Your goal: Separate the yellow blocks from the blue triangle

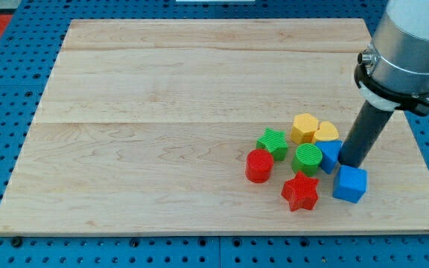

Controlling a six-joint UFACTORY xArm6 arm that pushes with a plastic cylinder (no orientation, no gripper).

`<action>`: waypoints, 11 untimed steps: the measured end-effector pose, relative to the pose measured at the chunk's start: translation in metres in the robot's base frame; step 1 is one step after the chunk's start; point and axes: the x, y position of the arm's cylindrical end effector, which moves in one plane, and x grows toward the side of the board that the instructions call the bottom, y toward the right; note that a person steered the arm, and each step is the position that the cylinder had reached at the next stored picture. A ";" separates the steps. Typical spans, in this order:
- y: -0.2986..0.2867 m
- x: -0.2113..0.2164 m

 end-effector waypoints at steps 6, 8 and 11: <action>0.018 -0.019; 0.013 -0.029; -0.062 -0.063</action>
